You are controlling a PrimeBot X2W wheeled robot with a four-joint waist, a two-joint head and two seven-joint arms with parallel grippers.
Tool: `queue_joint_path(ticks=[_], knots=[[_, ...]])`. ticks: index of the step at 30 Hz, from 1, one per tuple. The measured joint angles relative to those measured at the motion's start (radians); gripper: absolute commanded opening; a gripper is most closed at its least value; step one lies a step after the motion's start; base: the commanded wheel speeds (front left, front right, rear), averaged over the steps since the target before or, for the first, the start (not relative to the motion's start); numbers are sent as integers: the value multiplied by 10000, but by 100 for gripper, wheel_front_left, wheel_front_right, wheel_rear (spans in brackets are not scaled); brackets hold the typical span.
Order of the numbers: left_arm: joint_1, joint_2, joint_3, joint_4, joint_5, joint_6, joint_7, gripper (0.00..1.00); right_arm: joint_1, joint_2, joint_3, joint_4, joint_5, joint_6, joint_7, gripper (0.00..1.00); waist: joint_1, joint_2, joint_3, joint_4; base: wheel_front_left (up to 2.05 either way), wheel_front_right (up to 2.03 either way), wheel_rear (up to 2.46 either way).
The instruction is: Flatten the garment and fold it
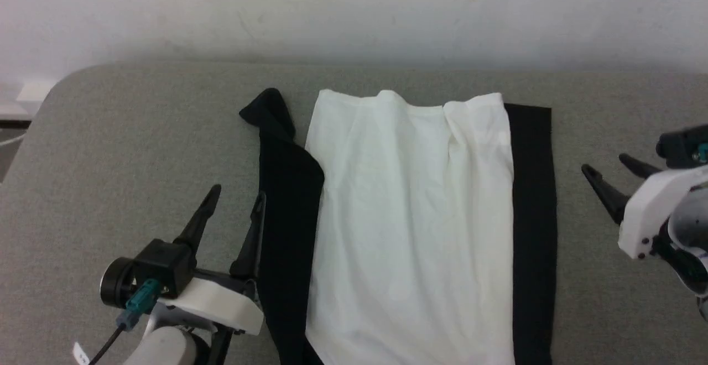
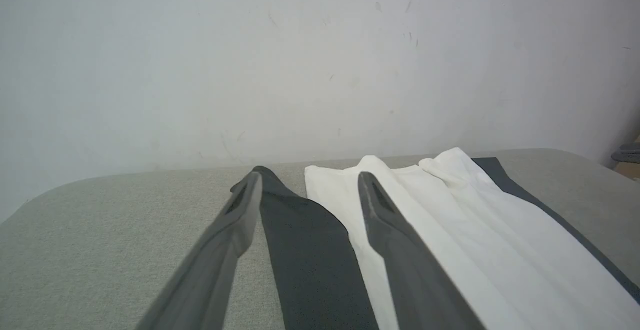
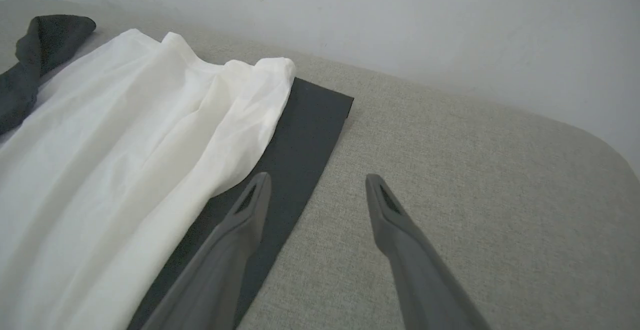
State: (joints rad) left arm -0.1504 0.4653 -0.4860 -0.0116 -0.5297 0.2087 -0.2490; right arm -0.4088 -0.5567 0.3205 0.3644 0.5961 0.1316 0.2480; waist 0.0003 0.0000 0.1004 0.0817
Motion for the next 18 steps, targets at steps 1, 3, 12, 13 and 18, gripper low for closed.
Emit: queue_joint_path(ticks=[1,3,12,13,18], knots=[[-64,-138,56,-6,163,52,-42,100,-236,232,-230,199,-318,0,186,100,0,0,140,49,0,0,0],[-141,-533,232,-79,345,50,-71,100,-756,596,-556,642,-897,0,631,100,0,0,421,163,0,0,0],[-218,-2067,696,-282,1193,-593,-81,100,-2852,965,-1593,3193,-2399,0,1597,100,-3,0,1472,1040,0,0,0],[-221,-2176,736,-257,1243,-681,-81,100,-3012,955,-1639,3432,-2512,0,1616,100,-2,0,1565,1166,0,0,0],[-225,-2537,1026,-69,1538,-1099,-79,100,-3568,934,-1967,4650,-2901,2,1404,100,-1,0,1994,1771,0,0,0]])
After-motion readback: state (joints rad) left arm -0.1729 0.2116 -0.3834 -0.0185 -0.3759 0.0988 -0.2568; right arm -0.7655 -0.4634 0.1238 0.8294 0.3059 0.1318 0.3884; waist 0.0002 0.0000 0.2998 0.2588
